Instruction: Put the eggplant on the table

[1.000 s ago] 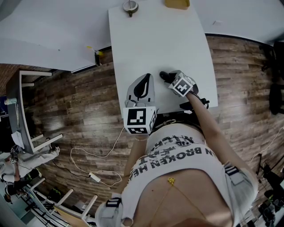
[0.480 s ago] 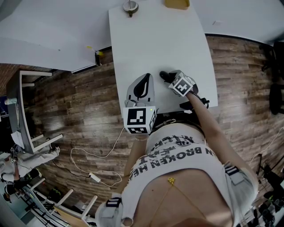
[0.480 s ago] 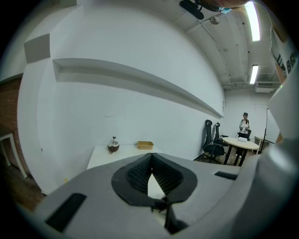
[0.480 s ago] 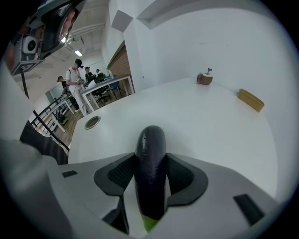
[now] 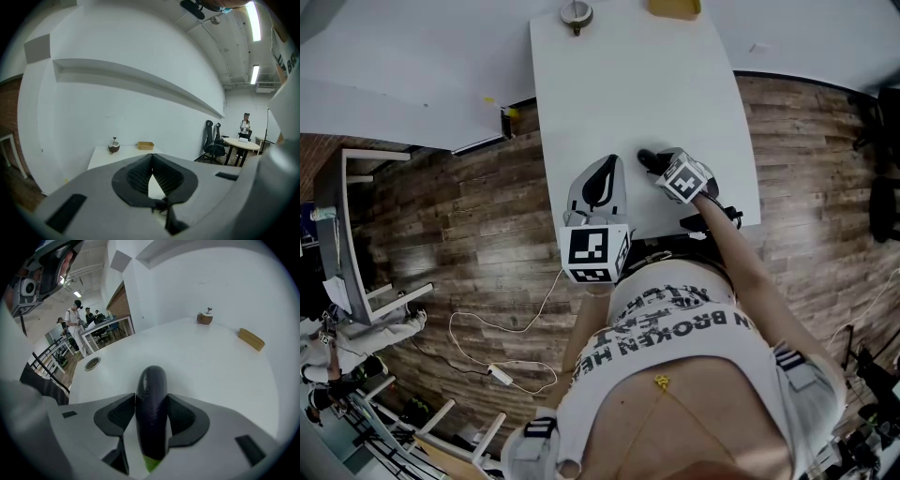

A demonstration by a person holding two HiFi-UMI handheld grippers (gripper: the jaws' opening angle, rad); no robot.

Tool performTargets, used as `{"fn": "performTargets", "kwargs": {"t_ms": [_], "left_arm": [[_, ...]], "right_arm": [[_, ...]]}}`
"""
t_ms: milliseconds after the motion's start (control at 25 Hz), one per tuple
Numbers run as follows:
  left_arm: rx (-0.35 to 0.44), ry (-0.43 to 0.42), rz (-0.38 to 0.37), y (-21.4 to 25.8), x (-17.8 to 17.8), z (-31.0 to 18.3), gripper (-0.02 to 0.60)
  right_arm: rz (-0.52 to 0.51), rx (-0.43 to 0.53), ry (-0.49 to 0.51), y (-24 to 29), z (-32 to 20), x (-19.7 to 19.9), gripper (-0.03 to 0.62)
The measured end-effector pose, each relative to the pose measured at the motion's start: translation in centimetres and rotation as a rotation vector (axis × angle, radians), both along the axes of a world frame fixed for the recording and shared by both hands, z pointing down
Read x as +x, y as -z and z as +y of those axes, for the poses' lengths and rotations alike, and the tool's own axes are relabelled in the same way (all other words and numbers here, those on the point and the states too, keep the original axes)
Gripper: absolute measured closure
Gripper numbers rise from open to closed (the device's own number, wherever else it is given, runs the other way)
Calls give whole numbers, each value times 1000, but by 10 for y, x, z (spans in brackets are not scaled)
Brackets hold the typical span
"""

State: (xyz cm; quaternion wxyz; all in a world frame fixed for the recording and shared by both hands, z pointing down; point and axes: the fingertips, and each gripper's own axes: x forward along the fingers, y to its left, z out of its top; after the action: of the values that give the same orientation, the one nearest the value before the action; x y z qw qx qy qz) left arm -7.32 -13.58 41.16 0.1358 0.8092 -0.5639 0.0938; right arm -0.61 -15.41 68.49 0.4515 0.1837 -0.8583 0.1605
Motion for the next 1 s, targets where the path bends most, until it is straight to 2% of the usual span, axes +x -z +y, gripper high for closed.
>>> {"fn": "performTargets", "kwargs": {"t_ms": [1000], "left_arm": [[-3,-8,0,-2,0,-3,575]], "right_arm": [[30,55,13,1,-11,5,341]]}}
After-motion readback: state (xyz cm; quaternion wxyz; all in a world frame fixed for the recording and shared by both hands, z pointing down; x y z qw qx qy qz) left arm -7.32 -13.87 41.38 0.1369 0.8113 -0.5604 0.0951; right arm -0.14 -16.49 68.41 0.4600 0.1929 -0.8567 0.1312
